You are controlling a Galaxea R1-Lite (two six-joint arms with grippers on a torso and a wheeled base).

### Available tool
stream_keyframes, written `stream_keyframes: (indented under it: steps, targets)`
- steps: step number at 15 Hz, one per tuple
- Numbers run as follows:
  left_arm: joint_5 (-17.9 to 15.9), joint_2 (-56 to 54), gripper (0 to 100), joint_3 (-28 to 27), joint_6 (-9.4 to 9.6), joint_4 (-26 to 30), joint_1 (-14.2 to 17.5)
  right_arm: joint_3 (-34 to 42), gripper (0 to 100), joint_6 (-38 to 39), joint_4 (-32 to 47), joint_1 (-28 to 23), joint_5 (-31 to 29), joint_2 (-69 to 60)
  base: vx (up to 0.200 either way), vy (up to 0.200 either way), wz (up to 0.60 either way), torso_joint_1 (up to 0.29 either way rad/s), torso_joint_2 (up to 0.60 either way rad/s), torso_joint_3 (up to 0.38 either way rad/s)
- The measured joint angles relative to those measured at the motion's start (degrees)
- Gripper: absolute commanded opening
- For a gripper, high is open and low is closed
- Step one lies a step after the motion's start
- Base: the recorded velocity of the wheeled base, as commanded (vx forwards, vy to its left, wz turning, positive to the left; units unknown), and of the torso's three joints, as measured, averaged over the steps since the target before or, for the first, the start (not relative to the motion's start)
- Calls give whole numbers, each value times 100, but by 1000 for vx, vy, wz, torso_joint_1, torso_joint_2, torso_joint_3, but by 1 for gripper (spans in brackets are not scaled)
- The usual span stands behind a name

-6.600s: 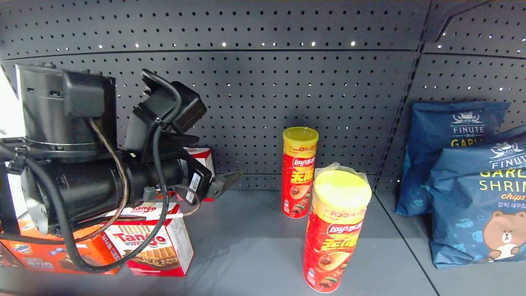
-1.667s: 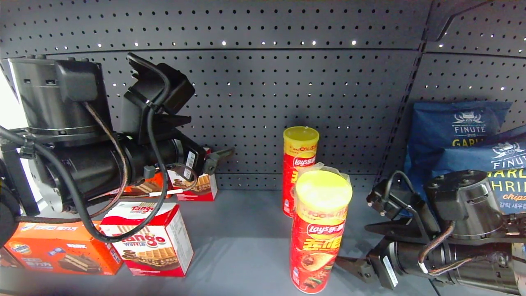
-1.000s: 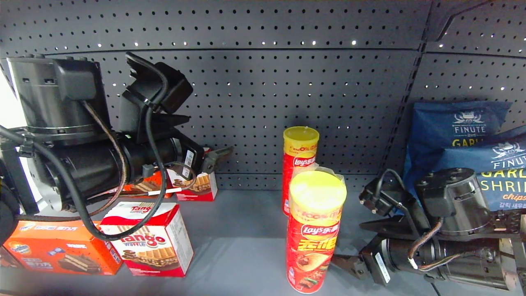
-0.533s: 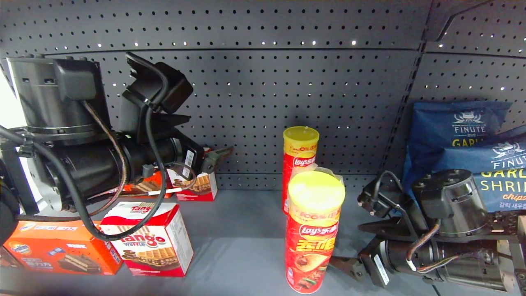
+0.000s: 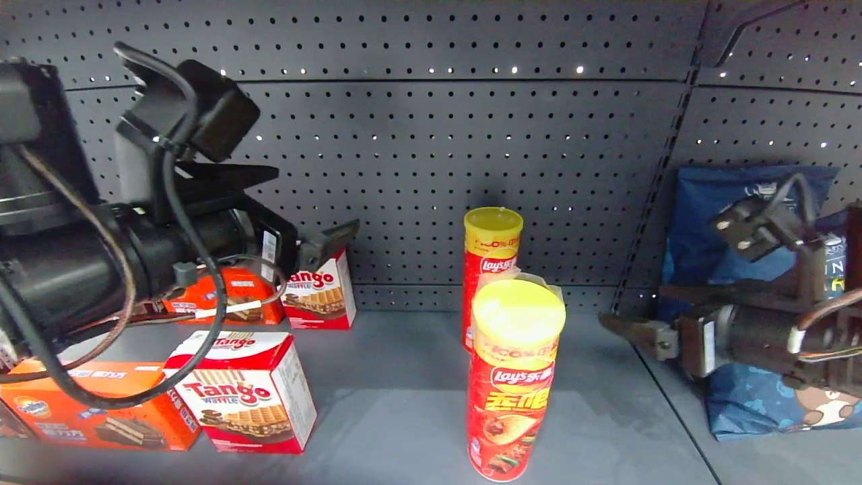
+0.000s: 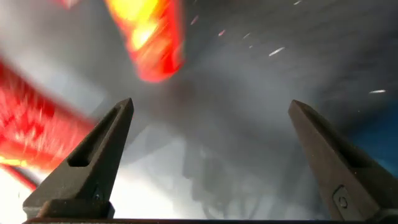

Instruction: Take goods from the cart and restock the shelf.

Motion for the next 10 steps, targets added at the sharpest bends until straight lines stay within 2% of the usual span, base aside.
stream_keyframes:
  steps: [3, 5, 7, 10]
  targets:
    - [-99, -757, 100, 669, 0, -101, 273, 588, 100, -11, 5, -730, 22, -1169, 0, 0, 0, 0, 0, 0]
    - [-335, -1389, 100, 1279, 13, -110, 499, 1248, 100, -9, 9, -1167, 0, -2039, 0, 0, 0, 0, 0, 0]
    - [-406, -2174, 100, 1957, 22, -110, 694, 1897, 100, -22, 20, -1587, -11, -2949, 0, 0, 0, 0, 0, 0]
    - [38, -3524, 100, 3065, 39, 13, 837, 2970, 100, -57, 46, -2043, -41, -4344, 0, 0, 0, 0, 0, 0]
